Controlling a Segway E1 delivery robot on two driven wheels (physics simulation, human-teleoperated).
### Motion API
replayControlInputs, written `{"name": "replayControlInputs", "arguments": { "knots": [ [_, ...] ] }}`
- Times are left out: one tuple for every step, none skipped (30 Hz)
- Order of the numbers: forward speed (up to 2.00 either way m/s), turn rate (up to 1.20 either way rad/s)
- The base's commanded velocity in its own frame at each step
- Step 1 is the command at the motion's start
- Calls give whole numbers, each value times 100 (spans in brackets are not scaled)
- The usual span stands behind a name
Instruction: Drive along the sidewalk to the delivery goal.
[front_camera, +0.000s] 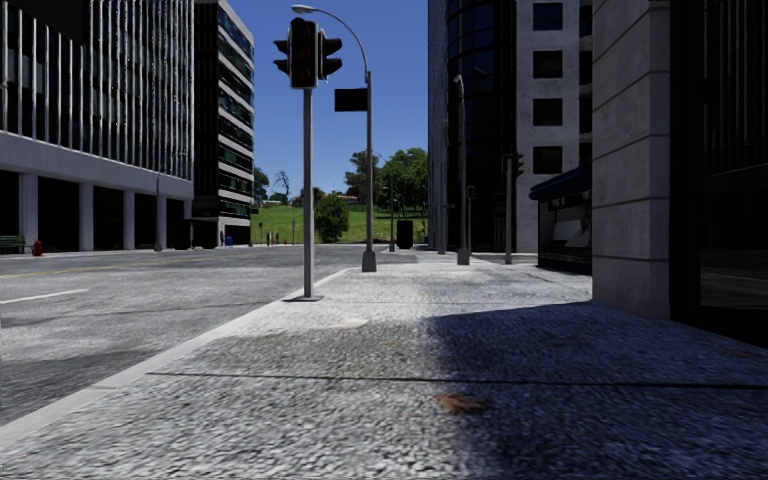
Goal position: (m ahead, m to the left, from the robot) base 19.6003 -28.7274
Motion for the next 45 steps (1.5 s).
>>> {"name": "replayControlInputs", "arguments": {
  "knots": [
    [200,0],
    [200,0],
    [200,0],
    [200,0],
    [200,0],
    [200,0],
    [200,0],
    [200,0],
    [200,0],
    [200,0],
    [200,0],
    [200,0],
    [200,0],
    [200,0],
    [200,0],
    [200,0],
    [200,0],
    [200,0],
    [200,0],
    [200,0],
    [200,0],
    [200,0],
    [200,0],
    [200,0],
    [200,0],
    [200,0],
    [200,0],
    [200,0],
    [200,0],
    [200,0],
    [200,0],
    [200,0],
    [200,0],
    [200,0],
    [200,0],
    [200,0],
    [200,0],
    [200,0],
    [200,-4],
    [200,-29],
    [200,-46],
    [200,-46],
    [200,-50],
    [200,-51],
    [200,-52]
  ]
}}
